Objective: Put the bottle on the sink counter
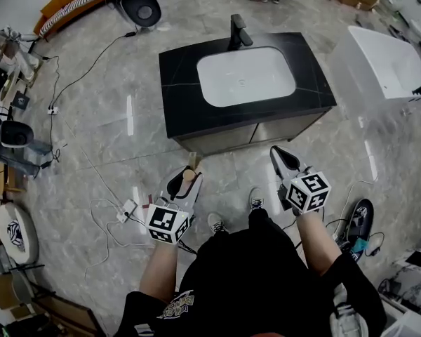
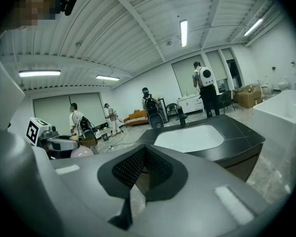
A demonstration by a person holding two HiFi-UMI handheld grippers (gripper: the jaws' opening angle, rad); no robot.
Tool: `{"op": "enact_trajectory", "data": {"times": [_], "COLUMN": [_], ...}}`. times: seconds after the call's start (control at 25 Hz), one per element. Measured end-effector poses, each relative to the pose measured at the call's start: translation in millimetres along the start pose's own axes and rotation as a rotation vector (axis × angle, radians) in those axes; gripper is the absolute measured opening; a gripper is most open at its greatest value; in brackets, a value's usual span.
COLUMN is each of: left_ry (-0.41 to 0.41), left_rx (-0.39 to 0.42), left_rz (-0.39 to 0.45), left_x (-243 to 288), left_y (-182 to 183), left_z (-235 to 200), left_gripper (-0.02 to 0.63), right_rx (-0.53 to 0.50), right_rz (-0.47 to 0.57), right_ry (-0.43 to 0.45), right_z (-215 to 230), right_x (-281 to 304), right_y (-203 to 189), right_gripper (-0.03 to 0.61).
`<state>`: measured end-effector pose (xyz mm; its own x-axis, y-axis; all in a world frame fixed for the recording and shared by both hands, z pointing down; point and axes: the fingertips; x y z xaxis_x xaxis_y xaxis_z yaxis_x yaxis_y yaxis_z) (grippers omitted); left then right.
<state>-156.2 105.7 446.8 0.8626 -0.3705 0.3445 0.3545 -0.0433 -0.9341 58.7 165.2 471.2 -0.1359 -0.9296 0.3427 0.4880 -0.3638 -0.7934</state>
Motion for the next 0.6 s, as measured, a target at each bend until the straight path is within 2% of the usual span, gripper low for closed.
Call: {"op": "enact_trajectory", "data": {"times": [0.6], "left_ry": [0.120], "left_rx": [-0.034], "left_rz": [-0.023], "left_x": [37], "left_y": [14], "left_z": [-4], "left_gripper": [0.129], "right_rx": [-0.031], "right_rz": [-0.049], "right_ry": [0.096], "right_z": [37], "right_x": [36], "right_y": [37], "right_gripper": [0.028]}}
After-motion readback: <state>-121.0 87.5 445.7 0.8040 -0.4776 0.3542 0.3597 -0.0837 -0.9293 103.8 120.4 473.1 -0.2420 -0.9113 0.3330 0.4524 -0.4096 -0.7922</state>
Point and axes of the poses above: the fingertips, and each gripper's own axes: x forward along the fingers, z to its right, y out of its top, and after that the axes turned 13 degrees about x, right-handed
